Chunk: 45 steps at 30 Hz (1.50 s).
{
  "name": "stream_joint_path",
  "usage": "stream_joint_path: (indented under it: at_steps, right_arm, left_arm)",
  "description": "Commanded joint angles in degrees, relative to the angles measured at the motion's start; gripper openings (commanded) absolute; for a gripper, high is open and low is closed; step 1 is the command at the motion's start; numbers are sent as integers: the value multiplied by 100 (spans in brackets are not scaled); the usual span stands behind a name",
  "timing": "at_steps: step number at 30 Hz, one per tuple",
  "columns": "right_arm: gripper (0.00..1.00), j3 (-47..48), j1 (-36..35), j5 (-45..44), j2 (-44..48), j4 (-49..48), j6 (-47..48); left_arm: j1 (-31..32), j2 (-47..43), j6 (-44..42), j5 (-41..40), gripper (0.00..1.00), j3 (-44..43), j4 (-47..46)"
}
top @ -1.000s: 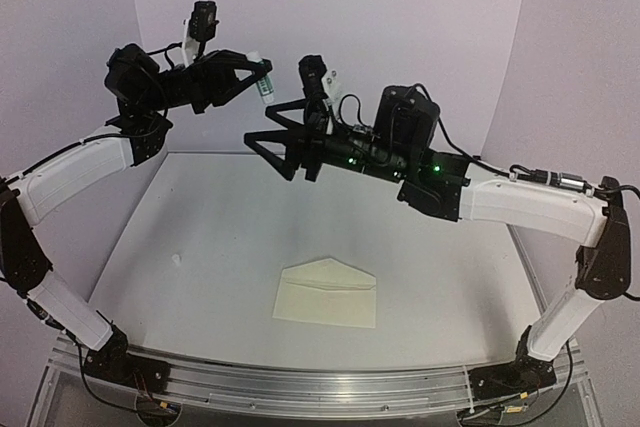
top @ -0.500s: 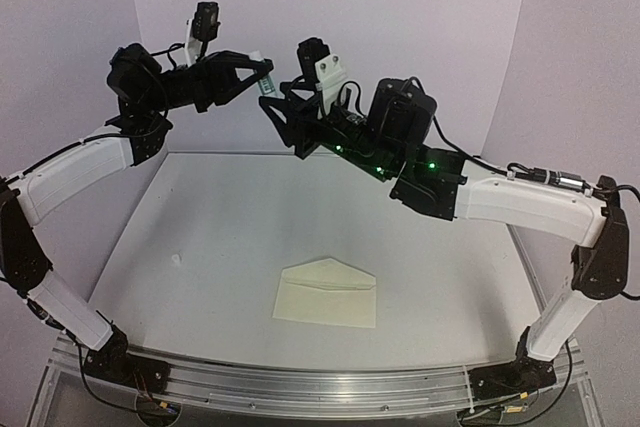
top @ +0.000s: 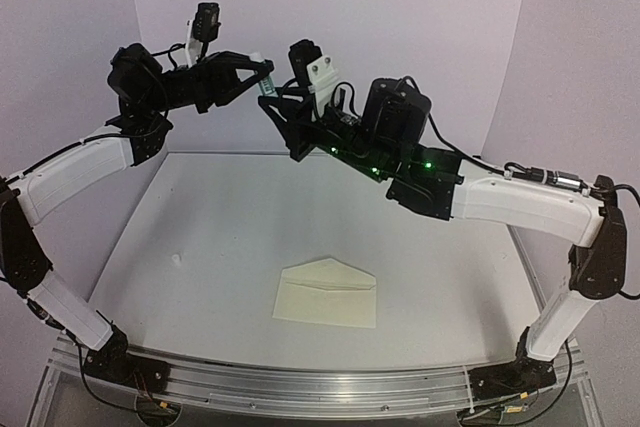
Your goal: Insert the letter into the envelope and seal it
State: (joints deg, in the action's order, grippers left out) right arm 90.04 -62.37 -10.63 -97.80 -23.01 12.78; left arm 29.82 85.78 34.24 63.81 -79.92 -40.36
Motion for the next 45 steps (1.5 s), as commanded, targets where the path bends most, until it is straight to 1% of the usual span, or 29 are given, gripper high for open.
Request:
stream_joint_path:
  at_steps: [1,2,4,8,11,14,18,24,27,30,35,37,38,40,41,45]
  right_arm:
    - [0,361,19,-84,-80,241,-14]
    - [0,415,28,97,-92,348,-15]
    - [0,470,139,727,-84,633,-138]
    - [0,549,839,3554,-42,731,-1402]
    - [0,831,1208,5206,-196,713,-2138]
    - [0,1271,1331,6084,-459,713,-2517]
    - [0,1992,1406,6992,-855,699,-2915]
    - [0,2698,1449,7801,-1353,508,-3530]
    - [0,2835,1476,7868,-1423,408,-3678]
    - [0,2545,1492,7276,-1195,390,-3422]
    - [0,1451,1483,5451,-487,386,-2723]
    - [0,1152,1474,5059,-293,379,-2579]
    - [0,1053,1473,5057,-240,372,-2552]
    - [0,1026,1469,5336,-215,334,-2590]
    - [0,1100,1483,5631,-275,332,-2669]
    - [0,1660,1519,7187,-675,278,-3410]
  left_arm:
    - [6,-19,-48,115,0,-279,-16]
    - [8,-18,-63,193,0,-275,-45]
    - [6,-7,-107,541,0,-243,-257]
    - [25,-68,-24,1302,0,-70,-813]
    - [86,-115,-14,1657,0,-7,-1116]
    - [155,-135,-14,1923,0,25,-1235]
    - [236,-172,-42,2068,0,90,-1289]
    - [252,-200,-67,2116,0,86,-1267]
    - [256,-218,-85,2119,0,98,-1265]
    - [261,-240,-94,2092,0,116,-1267]
    - [261,-311,-195,1920,0,196,-1173]
    - [261,-324,-265,1911,0,212,-1137]
    - [261,-319,-269,1938,0,206,-1135]
    - [261,-307,-250,2005,0,198,-1174]
    - [257,-303,-248,2022,0,192,-1187]
    - [274,-297,-284,2196,0,179,-1326]
